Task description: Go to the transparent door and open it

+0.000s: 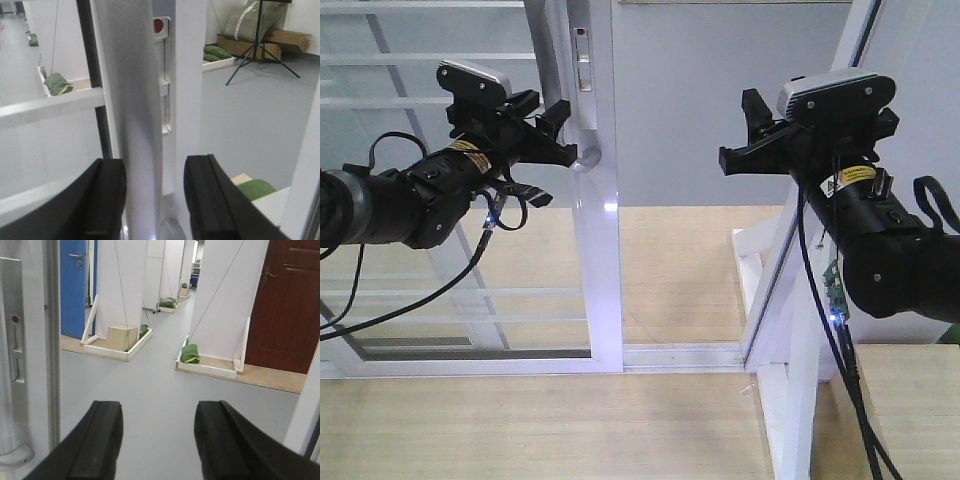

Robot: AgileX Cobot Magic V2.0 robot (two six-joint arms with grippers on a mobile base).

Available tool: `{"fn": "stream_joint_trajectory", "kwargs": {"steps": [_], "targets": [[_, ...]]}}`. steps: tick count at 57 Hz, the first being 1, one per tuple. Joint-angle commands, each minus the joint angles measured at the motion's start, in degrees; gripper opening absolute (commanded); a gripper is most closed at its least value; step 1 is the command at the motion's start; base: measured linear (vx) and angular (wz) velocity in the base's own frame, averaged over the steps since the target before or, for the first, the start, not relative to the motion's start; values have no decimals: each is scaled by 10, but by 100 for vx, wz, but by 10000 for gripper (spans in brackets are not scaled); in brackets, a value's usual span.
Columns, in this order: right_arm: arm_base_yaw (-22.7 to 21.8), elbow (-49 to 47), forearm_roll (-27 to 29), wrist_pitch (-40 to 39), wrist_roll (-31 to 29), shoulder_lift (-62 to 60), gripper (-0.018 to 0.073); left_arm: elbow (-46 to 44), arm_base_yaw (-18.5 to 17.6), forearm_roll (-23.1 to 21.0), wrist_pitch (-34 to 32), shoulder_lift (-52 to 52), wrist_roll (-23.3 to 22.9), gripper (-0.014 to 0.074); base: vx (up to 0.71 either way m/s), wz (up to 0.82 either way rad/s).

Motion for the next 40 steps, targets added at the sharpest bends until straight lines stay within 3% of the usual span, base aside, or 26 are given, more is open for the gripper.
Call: {"fn": "stream_joint_trajectory", "kwargs": {"steps": [1,40], "targets": [[-3,-14,-5,-49,-6,-23,406,-22,-4,-25,-61,-29,10,420,0,0],[-3,-14,-5,-49,-6,-23,406,-121,-3,-27,25,-1,7,443,0,0]]}}
